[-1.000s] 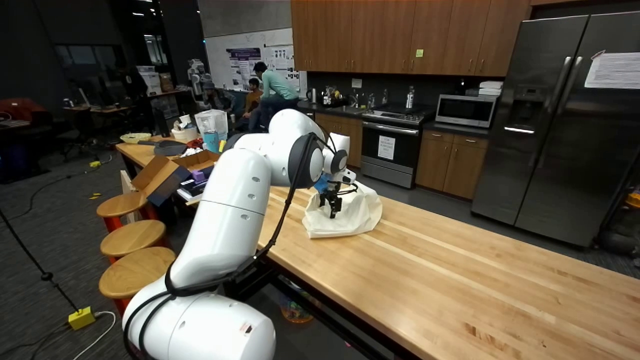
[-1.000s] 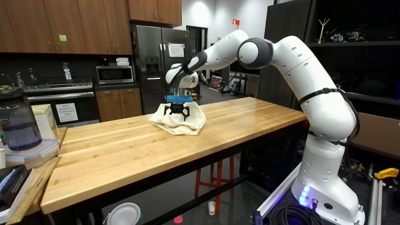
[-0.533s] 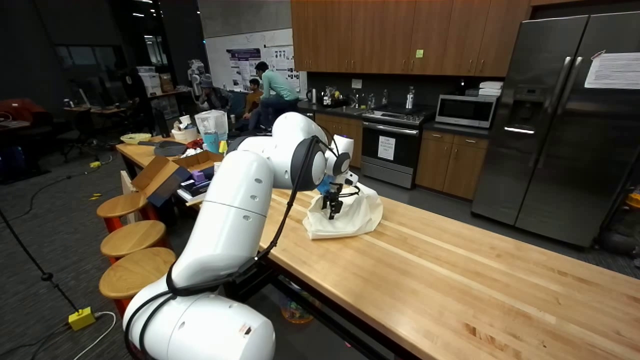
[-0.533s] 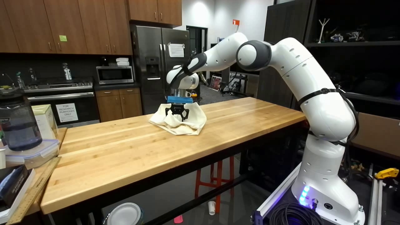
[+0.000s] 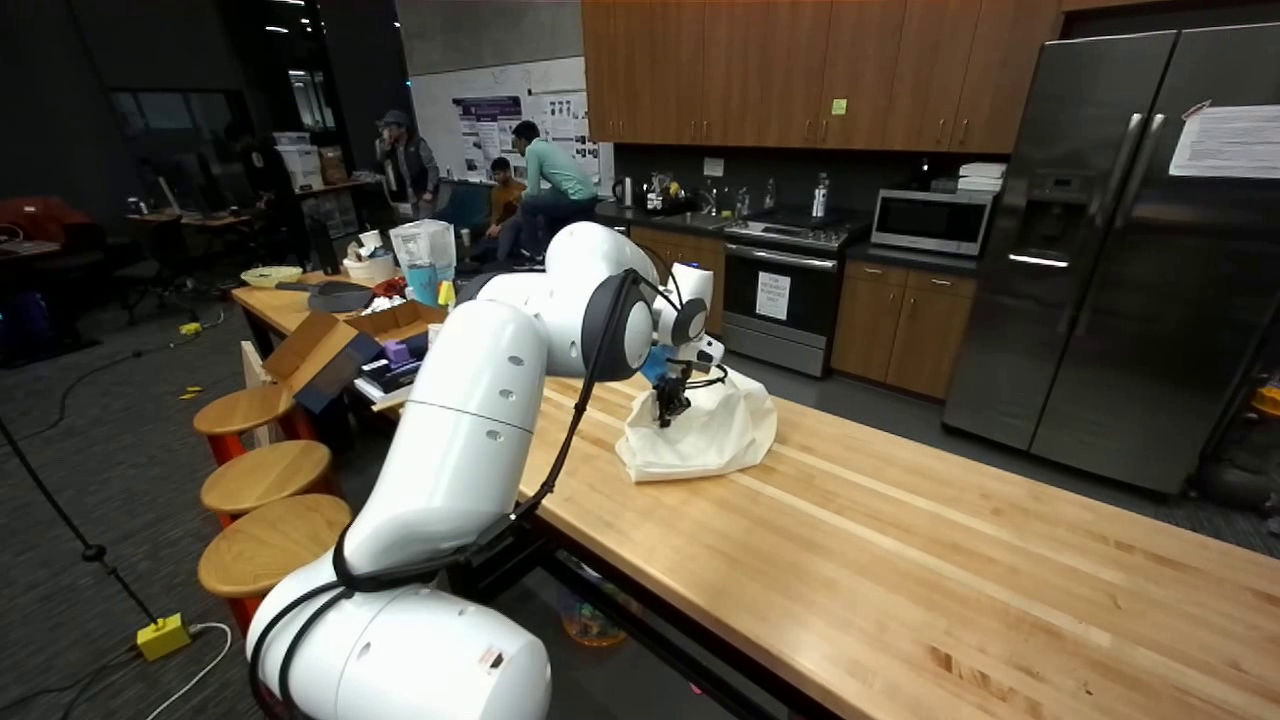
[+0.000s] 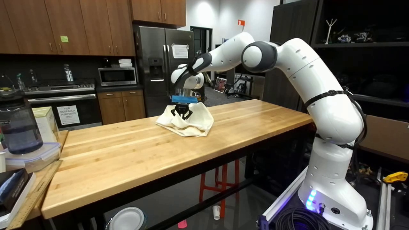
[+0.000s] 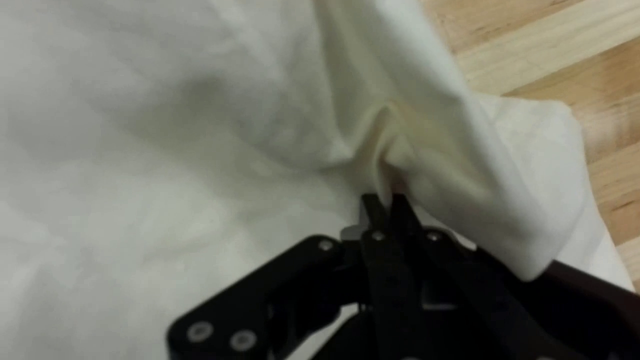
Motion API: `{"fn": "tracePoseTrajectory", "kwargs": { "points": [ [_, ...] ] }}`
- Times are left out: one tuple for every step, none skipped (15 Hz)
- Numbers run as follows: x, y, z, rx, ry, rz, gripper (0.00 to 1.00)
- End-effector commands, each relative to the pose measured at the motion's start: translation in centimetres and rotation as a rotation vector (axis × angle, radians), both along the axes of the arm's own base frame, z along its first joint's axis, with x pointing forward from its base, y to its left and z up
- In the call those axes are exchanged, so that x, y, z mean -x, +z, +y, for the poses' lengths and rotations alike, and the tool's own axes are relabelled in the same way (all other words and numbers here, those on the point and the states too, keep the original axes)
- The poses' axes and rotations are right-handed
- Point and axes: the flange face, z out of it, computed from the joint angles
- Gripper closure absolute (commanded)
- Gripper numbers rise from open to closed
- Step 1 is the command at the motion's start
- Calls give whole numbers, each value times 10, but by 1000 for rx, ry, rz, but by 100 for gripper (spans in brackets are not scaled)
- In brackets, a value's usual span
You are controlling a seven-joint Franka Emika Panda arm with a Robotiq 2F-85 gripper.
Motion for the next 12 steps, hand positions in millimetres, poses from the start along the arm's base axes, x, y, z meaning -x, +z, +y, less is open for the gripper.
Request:
{"fn": "tracePoseTrajectory", "kwargs": {
  "points": [
    [1, 16, -3, 27, 5, -25, 100],
    [1, 19, 1, 32, 21, -29, 99],
    [2, 21, 5, 45, 47, -22, 99],
    [3, 22, 11, 71, 74, -11, 99],
    [4, 23, 18, 96, 100, 1, 99],
    [5, 24, 27, 119, 135, 21, 99],
    [8, 24, 36, 153, 170, 52, 99],
    [11, 24, 46, 171, 210, 88, 99],
    [15, 24, 58, 196, 246, 124, 99],
    [20, 24, 68, 216, 282, 157, 99],
    [24, 25, 78, 232, 324, 187, 99],
    [28, 26, 87, 253, 361, 216, 99]
  ]
}}
